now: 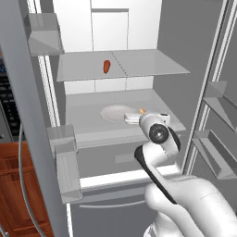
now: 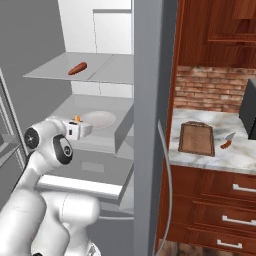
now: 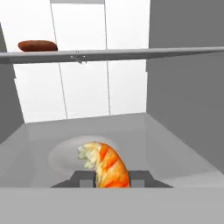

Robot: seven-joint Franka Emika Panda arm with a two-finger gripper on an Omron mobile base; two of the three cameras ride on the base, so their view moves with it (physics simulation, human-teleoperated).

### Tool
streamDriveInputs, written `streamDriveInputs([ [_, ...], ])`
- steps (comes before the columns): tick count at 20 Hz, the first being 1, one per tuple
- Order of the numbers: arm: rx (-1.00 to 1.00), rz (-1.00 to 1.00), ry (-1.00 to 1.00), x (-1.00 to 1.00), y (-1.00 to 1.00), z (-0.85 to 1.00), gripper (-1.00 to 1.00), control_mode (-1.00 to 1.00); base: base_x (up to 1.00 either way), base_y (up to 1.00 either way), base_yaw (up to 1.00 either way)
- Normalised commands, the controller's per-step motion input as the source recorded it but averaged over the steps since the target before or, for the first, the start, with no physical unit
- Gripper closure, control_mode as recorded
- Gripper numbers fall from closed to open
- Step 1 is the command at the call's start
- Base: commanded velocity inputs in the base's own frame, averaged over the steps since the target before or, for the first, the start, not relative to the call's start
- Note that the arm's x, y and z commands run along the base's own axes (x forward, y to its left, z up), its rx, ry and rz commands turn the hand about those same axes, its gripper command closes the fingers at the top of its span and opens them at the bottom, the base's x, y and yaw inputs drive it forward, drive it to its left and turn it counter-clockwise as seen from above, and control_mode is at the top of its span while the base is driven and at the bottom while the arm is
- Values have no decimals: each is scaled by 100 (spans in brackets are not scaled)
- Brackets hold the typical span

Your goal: Retrieve the shrimp from the fridge and place it on the cutting board.

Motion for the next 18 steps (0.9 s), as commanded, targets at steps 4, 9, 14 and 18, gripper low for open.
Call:
streamDriveInputs([
  [4, 0, -7, 35, -92, 0, 100, 100, -100, 0, 0, 0],
  [9, 0, -6, 43, -96, -5, 100, 100, -100, 0, 0, 0],
  [14, 0, -3, 41, -100, -17, 100, 100, -100, 0, 0, 0],
  [18, 0, 0, 24, -100, -24, 68, 100, -100, 0, 0, 0],
])
